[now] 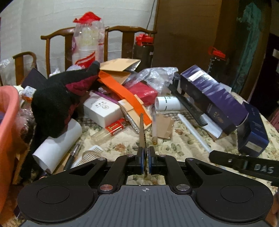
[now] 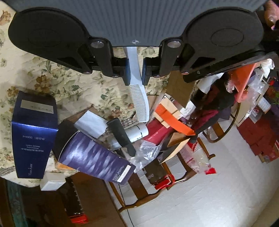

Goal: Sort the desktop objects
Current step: 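Lift the white comb with the right tool and carry it toward the pink basin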

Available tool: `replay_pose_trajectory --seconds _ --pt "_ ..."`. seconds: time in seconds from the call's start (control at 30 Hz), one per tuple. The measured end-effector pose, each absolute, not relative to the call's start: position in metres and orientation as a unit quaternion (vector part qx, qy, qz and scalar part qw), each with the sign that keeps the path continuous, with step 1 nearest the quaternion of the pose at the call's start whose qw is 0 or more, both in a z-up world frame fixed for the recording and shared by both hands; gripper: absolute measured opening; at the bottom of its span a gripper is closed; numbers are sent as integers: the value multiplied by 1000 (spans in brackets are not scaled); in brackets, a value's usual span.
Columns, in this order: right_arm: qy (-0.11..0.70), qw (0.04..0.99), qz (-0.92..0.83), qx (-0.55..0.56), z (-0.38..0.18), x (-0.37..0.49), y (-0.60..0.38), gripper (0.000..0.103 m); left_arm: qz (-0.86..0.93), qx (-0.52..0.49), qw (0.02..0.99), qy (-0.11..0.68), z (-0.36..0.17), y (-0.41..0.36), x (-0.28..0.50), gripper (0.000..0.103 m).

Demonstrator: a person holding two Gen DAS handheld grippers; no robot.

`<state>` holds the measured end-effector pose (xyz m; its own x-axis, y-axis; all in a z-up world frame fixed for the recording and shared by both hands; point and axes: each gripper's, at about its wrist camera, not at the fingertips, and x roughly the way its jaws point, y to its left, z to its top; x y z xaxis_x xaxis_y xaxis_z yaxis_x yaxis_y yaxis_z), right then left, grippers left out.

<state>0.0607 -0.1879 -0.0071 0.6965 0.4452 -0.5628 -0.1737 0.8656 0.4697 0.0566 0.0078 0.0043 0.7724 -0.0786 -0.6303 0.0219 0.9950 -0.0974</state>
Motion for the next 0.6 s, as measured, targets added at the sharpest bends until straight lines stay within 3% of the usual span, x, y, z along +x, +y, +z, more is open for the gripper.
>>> replay_pose_trajectory --seconds 0.13,0.17,0.2,0.4,0.5,0.57,0.6 --pt "360 896 174 192 -12 59 -184 16 -14 -36 943 331 8 11 47 1" --pt "362 895 176 191 -13 60 -182 16 -8 -29 942 334 7 11 48 7" --pt "364 894 177 190 -14 61 -181 16 -5 -23 942 336 6 11 51 27" --pt "375 887 183 199 -19 67 -184 16 -16 -22 933 360 -5 12 76 30" --pt "378 884 182 208 -20 69 -190 16 -27 -30 930 365 -9 7 83 37" --pt "382 880 183 215 -21 71 -192 16 -23 -19 931 363 -11 0 87 33" --pt "383 879 184 217 -21 71 -192 16 -13 -15 930 367 -13 -2 89 2"
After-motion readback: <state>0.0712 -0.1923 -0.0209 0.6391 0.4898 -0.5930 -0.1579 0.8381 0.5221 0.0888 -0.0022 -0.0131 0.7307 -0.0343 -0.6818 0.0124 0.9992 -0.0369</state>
